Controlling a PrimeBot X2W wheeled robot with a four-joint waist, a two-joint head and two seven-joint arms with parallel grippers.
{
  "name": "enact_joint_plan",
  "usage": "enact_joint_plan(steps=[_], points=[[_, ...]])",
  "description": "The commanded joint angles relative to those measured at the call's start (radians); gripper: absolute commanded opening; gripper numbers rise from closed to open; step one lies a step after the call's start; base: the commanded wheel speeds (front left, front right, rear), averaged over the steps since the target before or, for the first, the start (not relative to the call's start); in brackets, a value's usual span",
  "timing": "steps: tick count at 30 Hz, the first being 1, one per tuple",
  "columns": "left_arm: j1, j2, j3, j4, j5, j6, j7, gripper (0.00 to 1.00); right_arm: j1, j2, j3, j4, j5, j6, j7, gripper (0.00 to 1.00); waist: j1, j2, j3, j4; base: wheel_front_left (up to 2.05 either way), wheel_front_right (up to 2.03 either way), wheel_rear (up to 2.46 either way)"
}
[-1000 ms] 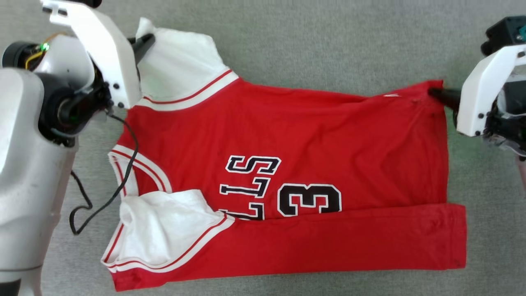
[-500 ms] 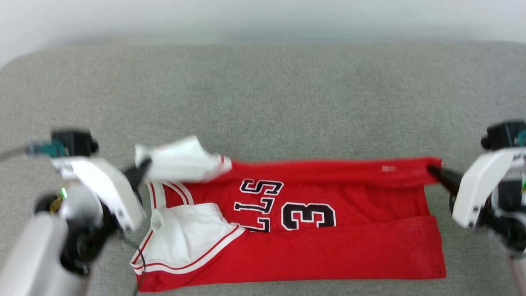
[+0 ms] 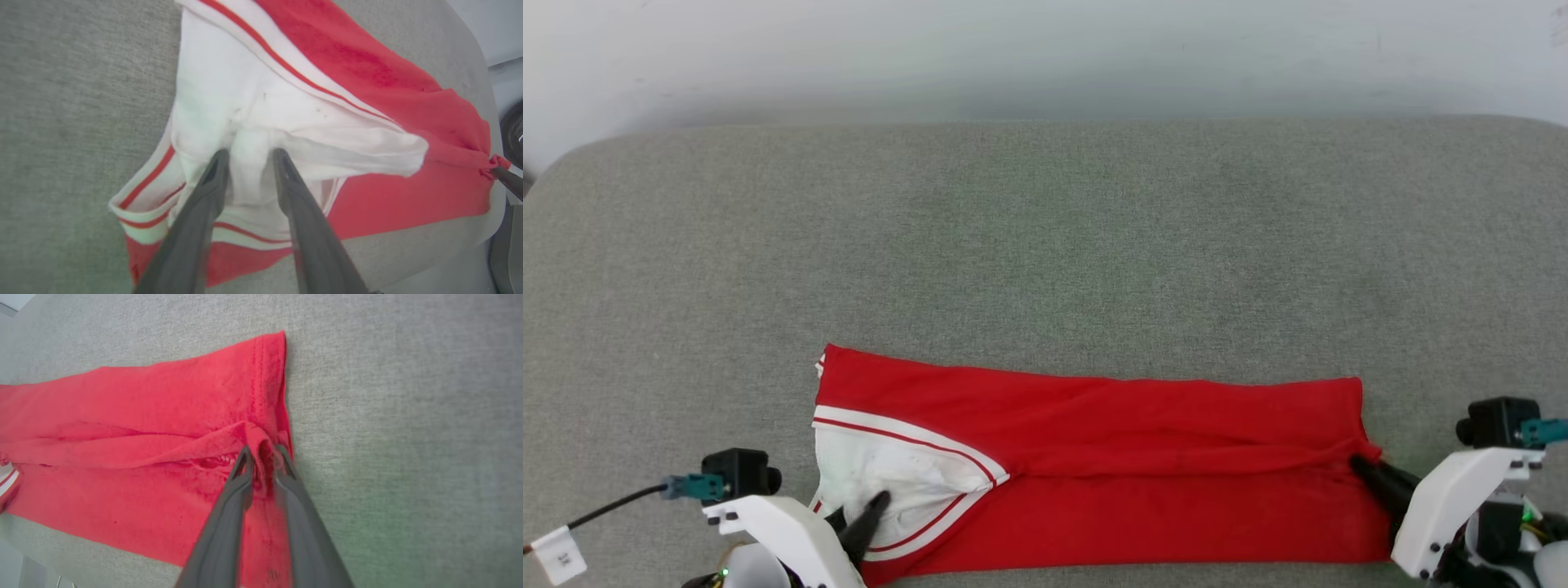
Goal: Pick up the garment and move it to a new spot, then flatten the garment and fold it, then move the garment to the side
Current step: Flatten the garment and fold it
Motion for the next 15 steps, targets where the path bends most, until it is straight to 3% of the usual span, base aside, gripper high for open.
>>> enact_joint_plan(steps=[1,10,15], points=[[0.011,-0.009,-0.006,0.003,0.003,-0.005,-0.005,1.00,0.017,0.007,0.003,0.003,0.000,0.000,-0.010,1.00,0.0001,0.0000,-0.002,0.000,0.00,0.00,0.00],[0.007,-0.018,0.001,-0.002,0.101,-0.011,-0.190,1.00,0.088,0.010,0.011,-0.061,-0.016,0.000,-0.167,1.00,0.0001,0.0000,-0.043,-0.019,0.00,0.00,0.00],[-0.011,-0.013,-0.006,-0.073,0.185,0.018,-0.276,1.00,0.096,-0.017,-0.044,-0.137,-0.020,0.000,-0.149,1.00,0.0001,0.0000,-0.066,-0.027,0.00,0.00,0.00]])
